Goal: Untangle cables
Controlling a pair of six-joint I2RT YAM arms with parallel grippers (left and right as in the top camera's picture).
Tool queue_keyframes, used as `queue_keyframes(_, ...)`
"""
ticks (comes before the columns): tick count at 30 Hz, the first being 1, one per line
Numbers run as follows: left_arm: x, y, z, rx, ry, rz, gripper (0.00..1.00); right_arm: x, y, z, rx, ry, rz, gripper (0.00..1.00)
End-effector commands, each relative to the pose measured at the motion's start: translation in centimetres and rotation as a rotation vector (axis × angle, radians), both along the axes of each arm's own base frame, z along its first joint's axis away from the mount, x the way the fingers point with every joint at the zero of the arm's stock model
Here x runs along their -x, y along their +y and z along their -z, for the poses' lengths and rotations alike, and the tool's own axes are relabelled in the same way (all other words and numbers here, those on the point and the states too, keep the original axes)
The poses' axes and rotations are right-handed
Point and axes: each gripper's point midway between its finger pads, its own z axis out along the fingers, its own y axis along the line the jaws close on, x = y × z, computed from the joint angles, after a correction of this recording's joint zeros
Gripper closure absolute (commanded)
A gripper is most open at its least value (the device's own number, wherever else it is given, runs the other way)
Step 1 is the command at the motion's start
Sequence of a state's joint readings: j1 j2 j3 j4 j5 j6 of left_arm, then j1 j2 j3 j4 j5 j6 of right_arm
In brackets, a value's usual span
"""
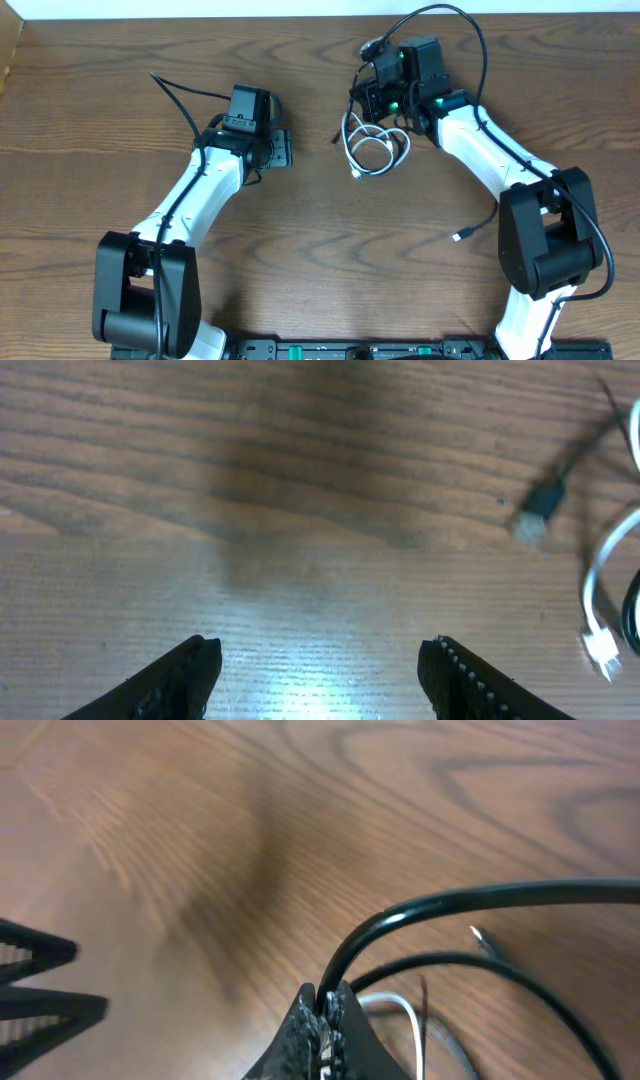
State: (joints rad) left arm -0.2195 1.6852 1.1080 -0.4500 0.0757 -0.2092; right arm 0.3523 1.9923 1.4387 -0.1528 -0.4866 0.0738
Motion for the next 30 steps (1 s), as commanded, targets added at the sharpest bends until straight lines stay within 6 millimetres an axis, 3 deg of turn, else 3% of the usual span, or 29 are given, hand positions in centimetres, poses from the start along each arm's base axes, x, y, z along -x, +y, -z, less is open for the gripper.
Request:
queue_keyframes(1, 0.0, 0.3, 0.1, 0.008, 0.016, -0.046, 0.32, 1.3, 0.6, -0.8, -0.123, 0.193, 0.089, 0.99)
queue_keyframes(4, 0.0, -0.3, 0.3, 0.057, 0.027, -0.075, 0.33, 2.8, -0.4, 1.2, -0.119, 0.367, 0.187, 0.99)
queue_keyframes(8, -0.4, -4.0, 0.7, 0.243, 0.047, 0.022, 0.36, 3.4, -1.8, 2.9, -0.041, 0.412, 0.249, 0.99)
queue_keyframes(13, -0.5, -8.3, 0.7, 0.461, 0.058, 0.184, 0.38, 3.8, -1.7, 3.0, 0.006, 0.359, 0.163, 0.99)
queue_keyframes(18, -1.8, -10.8, -2.4, 0.604, -0.051, 0.299, 0.23, 4.4, -1.4, 2.8, -0.025, 0.39, 0.129, 0.99)
queue_keyframes(20, -2.4, -11.5, -3.4, 0.636, -0.101, 0.334, 0.23, 4.8, -1.0, 2.4, -0.062, 0.406, 0.095, 0.99)
queue_keyframes(21, -2.7, -11.7, -3.7, 0.636, -0.116, 0.339, 0.26, 5.1, -0.6, 2.1, -0.087, 0.413, 0.067, 0.99)
queue_keyframes(24, -3.1, -11.8, -3.5, 0.596, -0.143, 0.33, 0.55, 6.0, 0.5, 1.2, -0.139, 0.415, -0.024, 0.99)
queue_keyframes(25, -3.3, -11.8, -3.2, 0.567, -0.15, 0.317, 0.6, 6.4, 1.0, 0.8, -0.162, 0.421, -0.057, 0.99)
queue_keyframes(30, -3.4, -11.9, -3.0, 0.546, -0.154, 0.312, 0.56, 6.7, 1.5, 0.0, -0.201, 0.419, -0.098, 0.99)
